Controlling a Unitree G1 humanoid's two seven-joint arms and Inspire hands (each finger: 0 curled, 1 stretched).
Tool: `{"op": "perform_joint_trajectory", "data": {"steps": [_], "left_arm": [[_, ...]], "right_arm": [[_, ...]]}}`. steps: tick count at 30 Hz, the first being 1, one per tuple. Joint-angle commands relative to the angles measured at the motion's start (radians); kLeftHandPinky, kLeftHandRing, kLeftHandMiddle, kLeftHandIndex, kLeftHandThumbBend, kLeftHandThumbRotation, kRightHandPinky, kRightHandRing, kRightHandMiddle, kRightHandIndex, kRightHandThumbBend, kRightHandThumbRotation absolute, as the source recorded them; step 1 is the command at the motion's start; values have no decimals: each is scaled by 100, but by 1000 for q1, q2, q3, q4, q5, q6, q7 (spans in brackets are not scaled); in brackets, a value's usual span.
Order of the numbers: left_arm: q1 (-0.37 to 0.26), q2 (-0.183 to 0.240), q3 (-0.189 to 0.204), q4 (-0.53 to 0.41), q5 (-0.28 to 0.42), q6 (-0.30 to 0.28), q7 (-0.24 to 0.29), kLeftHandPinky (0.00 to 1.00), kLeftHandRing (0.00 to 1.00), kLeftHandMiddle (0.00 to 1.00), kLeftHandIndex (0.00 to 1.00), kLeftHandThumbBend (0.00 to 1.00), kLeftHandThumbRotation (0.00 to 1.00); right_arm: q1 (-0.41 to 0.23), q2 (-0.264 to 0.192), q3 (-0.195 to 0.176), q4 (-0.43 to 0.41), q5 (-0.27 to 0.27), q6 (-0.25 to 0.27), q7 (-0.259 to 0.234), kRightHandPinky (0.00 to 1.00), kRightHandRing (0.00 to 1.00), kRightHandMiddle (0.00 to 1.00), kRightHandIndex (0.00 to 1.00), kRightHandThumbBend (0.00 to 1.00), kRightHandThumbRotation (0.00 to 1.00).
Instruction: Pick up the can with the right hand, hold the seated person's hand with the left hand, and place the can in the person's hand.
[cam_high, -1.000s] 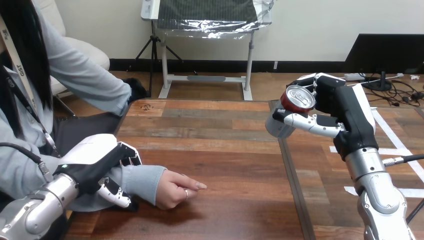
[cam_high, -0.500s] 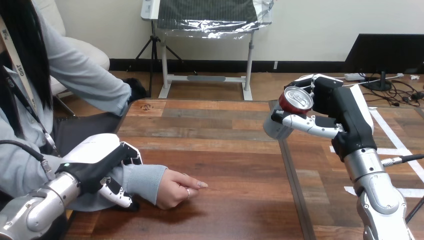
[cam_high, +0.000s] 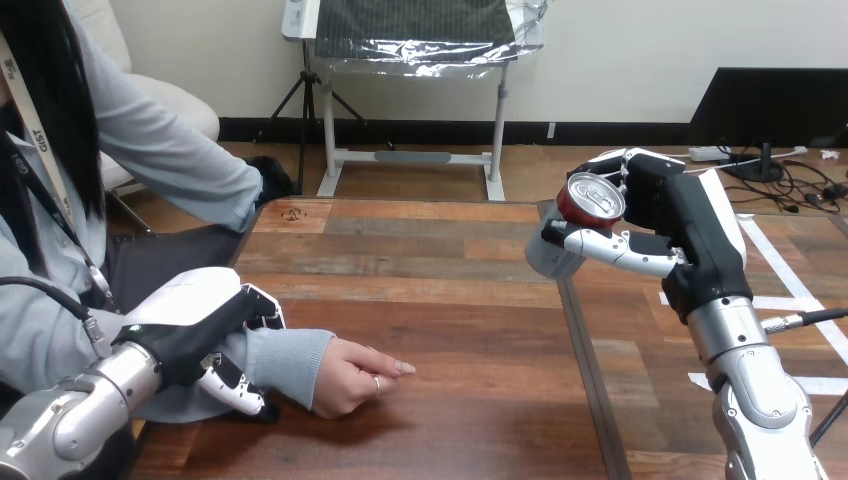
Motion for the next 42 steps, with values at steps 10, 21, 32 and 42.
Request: {"op": "perform_joint_trajectory", "data": {"steps": [10, 21, 32, 42], "left_arm": [[-39, -35, -7, 0, -19, -4, -8, 31, 35, 41, 42, 93, 0], [-34, -39, -3, -12, -23, -19, 1, 27, 33, 39, 40, 91, 0], [-31, -41, 5, -35, -39, -48, 1, 27, 32, 39, 40, 91, 0], [-39, -43, 9, -53, -43, -81, 9, 27, 32, 38, 40, 92, 0]], "right_arm": [[-73, 11, -2, 12, 21, -34, 11, 37, 42, 49, 50, 71, 0], [-86, 11, 5, 52, 6, -54, 13, 37, 42, 49, 51, 71, 0], [-95, 20, 18, 88, -18, -62, 4, 36, 42, 49, 51, 72, 0], [-106, 27, 36, 134, -39, -78, 1, 36, 42, 48, 50, 73, 0]]}}
